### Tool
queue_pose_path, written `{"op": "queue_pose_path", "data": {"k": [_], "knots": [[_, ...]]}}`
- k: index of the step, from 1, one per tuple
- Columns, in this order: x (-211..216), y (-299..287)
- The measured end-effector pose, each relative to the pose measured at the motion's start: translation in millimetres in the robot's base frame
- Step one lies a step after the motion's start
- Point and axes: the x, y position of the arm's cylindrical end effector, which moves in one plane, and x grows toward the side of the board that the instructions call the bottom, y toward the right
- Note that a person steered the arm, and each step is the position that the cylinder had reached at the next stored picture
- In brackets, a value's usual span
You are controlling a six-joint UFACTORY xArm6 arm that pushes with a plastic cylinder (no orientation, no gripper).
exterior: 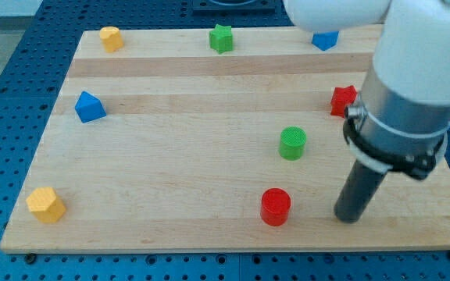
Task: Place the red circle at the bottom center of the board
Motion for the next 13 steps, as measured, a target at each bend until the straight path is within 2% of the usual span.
{"op": "queue_pose_path", "data": {"k": [1,2,3,4,5,7,9,10,12,13], "knots": [[5.9,-52.8],[5.5,-73.9],[5.4,-38.7],[-15.9,-32.1],[-35.0,-53.0],[-35.2,-99.9],[-43.7,-115.9],[-52.0,-151.7],[-53.7,-157.4],[-77.0,-160.7]]}}
